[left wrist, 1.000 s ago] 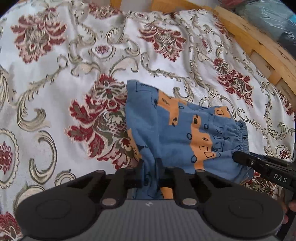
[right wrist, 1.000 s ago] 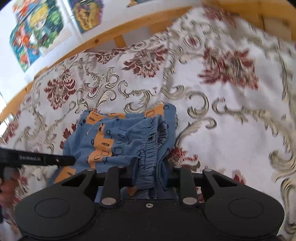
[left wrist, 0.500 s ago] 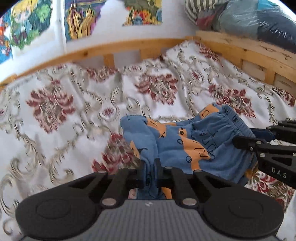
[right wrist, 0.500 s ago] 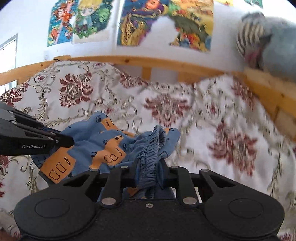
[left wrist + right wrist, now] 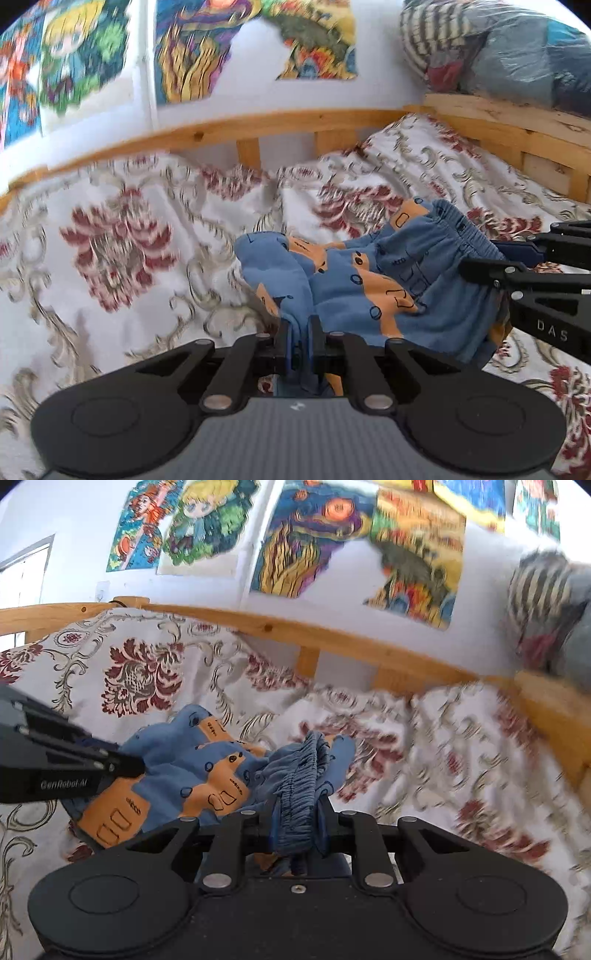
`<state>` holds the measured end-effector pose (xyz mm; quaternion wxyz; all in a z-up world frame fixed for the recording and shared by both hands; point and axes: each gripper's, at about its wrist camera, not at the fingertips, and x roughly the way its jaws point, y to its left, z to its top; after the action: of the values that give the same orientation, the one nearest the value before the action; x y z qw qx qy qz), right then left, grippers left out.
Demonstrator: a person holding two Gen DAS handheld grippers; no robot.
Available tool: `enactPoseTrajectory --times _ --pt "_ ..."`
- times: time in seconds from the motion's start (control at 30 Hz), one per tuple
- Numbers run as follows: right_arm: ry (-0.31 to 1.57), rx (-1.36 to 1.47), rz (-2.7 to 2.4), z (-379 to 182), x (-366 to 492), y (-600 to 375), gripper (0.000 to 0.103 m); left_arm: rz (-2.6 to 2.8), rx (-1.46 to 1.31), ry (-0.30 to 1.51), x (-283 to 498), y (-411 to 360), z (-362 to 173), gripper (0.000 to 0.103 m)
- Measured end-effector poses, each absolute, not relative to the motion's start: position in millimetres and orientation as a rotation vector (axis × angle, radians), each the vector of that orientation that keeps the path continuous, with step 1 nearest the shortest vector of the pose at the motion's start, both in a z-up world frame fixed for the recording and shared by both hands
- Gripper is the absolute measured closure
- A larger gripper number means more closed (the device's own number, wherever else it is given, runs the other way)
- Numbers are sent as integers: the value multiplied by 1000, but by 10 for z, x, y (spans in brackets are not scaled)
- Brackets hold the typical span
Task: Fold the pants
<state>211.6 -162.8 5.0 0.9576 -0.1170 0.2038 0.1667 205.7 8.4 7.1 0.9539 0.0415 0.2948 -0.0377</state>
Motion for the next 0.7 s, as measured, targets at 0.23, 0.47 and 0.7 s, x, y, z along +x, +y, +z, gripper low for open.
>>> enactPoseTrajectory --times 0.23,0.47,0.7 --pt "590 -141 330 -396 2403 -1733 82 -95 -157 769 2303 506 -377 91" --pt "595 -134 332 -394 2403 -1737 80 -93 -146 768 2291 525 -406 83" --pt "609 -71 314 -313 2398 -1791 71 -55 -231 808 2312 621 -372 68"
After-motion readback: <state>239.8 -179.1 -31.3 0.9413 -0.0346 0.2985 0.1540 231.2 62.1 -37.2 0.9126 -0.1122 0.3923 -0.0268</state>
